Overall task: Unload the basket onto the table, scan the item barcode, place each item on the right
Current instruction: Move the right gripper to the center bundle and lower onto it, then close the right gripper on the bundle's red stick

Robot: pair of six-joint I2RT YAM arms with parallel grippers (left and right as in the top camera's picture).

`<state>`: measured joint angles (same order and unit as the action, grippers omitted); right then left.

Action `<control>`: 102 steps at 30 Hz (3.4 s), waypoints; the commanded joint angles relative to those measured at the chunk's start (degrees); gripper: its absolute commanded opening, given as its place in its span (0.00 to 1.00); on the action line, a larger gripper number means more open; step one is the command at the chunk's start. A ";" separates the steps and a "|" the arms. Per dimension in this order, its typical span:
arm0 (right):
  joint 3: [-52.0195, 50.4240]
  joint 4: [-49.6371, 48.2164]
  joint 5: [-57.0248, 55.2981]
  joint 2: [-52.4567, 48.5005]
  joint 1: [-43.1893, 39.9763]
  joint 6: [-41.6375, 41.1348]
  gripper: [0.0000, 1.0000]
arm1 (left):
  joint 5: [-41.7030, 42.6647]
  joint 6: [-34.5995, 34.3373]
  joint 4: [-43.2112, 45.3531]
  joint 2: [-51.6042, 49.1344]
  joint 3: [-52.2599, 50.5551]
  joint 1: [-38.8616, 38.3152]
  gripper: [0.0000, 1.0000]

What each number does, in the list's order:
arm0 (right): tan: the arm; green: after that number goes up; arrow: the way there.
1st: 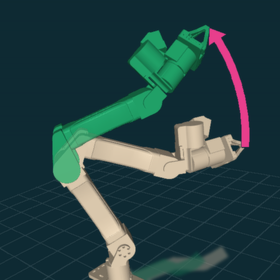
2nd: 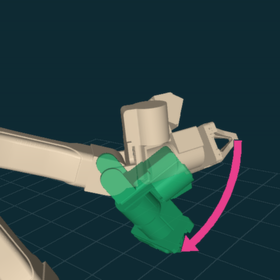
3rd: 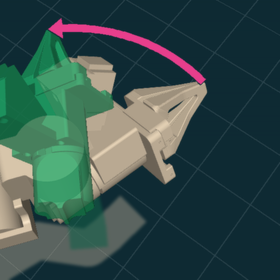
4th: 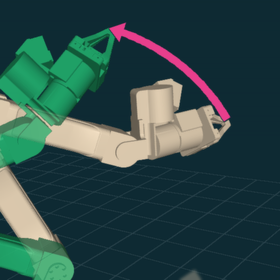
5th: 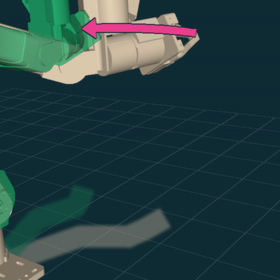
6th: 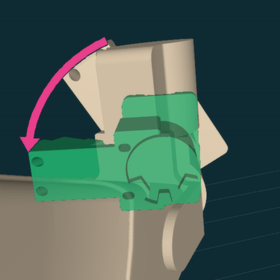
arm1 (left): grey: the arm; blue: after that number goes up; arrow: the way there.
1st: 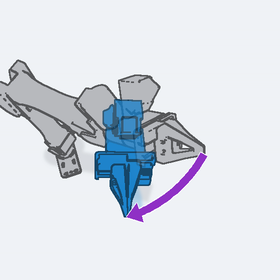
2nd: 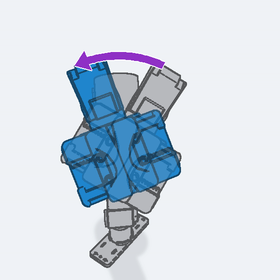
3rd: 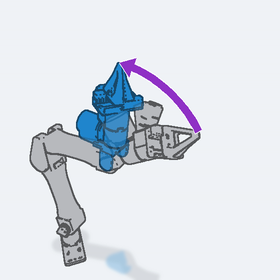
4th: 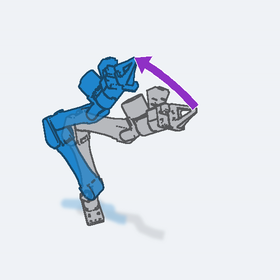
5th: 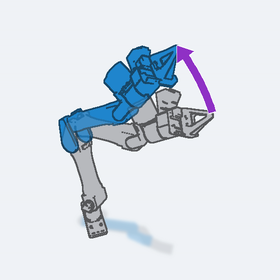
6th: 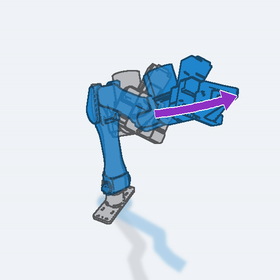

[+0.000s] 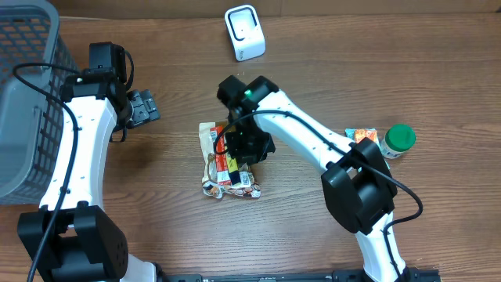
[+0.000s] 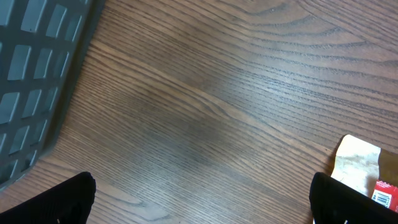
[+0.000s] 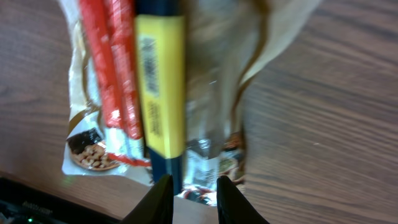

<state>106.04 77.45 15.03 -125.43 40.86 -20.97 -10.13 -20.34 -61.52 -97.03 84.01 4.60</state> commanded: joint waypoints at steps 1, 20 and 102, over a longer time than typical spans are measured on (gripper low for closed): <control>0.04 -0.39 0.02 1.44 1.05 -1.29 0.24 | -0.37 1.07 0.07 0.79 0.79 -0.13 0.99; 0.04 -7.74 -2.56 1.44 1.57 -4.59 0.25 | -0.37 1.07 0.07 0.79 0.79 -0.13 1.00; -7.67 -20.20 -23.56 1.11 12.44 -22.67 0.31 | -0.35 1.07 0.07 0.79 0.79 -0.13 1.00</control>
<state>99.15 57.60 -7.77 -125.43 52.97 -42.02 -10.13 -20.34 -61.52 -97.03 84.01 4.60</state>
